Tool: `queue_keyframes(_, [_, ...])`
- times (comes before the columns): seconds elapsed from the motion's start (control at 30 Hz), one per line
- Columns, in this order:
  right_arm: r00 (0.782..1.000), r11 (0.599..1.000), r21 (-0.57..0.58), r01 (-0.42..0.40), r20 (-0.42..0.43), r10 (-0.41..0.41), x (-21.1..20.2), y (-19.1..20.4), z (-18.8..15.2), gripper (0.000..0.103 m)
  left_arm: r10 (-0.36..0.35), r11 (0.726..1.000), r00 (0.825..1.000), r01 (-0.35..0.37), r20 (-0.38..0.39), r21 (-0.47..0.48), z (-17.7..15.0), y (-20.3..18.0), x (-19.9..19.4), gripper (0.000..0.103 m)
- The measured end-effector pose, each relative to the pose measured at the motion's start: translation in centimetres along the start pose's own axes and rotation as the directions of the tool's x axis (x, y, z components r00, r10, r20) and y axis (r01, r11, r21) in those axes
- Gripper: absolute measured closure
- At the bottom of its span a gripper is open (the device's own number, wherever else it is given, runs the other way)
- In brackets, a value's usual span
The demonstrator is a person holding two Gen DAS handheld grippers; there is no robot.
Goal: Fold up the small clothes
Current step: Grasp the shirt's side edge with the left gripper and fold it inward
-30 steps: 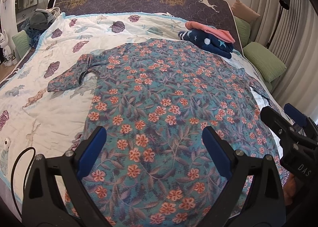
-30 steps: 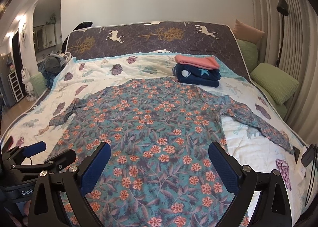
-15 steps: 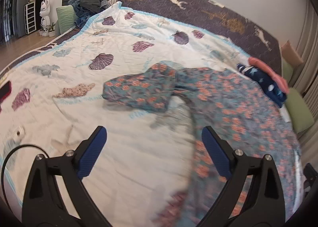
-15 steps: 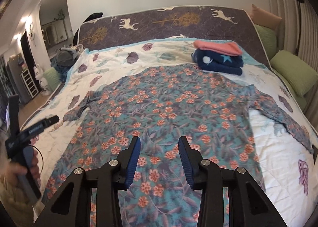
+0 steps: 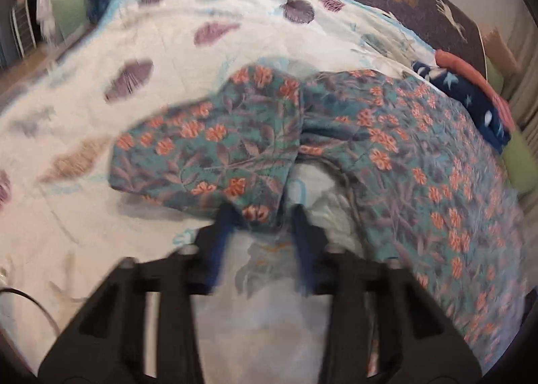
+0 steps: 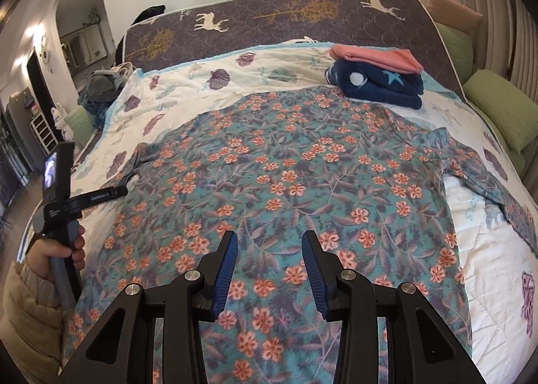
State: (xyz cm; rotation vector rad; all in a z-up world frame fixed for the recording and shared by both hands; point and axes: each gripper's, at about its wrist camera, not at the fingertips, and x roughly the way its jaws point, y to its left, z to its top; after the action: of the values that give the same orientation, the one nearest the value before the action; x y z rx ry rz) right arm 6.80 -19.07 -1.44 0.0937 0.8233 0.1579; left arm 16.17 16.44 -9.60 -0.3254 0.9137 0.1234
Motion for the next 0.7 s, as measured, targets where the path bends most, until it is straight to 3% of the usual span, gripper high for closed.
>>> queue_keyframes(0.03, [1.0,1.0,0.005,-0.001,-0.003,0.001,0.2,-0.1,0.1,0.062,-0.008,1.0,1.0,0.008,0.007,-0.023,0.2,0.4,0.0,0.079])
queue_keyframes(0.07, [1.0,1.0,0.01,-0.002,-0.003,0.002,0.3,-0.3,0.2,0.062,0.005,0.999,1.0,-0.005,0.01,-0.039,0.6,0.8,-0.1,0.098])
queue_keyframes(0.27, [1.0,1.0,0.011,-0.012,-0.006,0.012,1.2,-0.9,0.6,0.062,-0.033,0.999,0.993,0.034,0.111,-0.012,3.3,-0.1,-4.7,0.097])
queue_keyframes(0.43, [0.999,0.999,0.016,-0.029,0.016,0.028,1.3,-1.4,1.2,0.062,-0.199,0.978,0.963,0.184,0.181,0.094,6.0,-5.5,-9.2,0.097])
queue_keyframes(0.53, [0.998,0.999,0.035,-0.039,0.046,0.037,0.8,-2.2,1.6,0.062,-0.306,0.942,0.938,0.273,0.162,0.195,5.2,-10.4,-10.7,0.097])
queue_keyframes(0.7, [0.997,0.994,0.092,-0.066,0.047,0.062,0.4,-4.4,2.0,0.062,-0.424,0.864,0.906,0.405,-0.001,0.299,0.5,-18.2,-8.4,0.097])
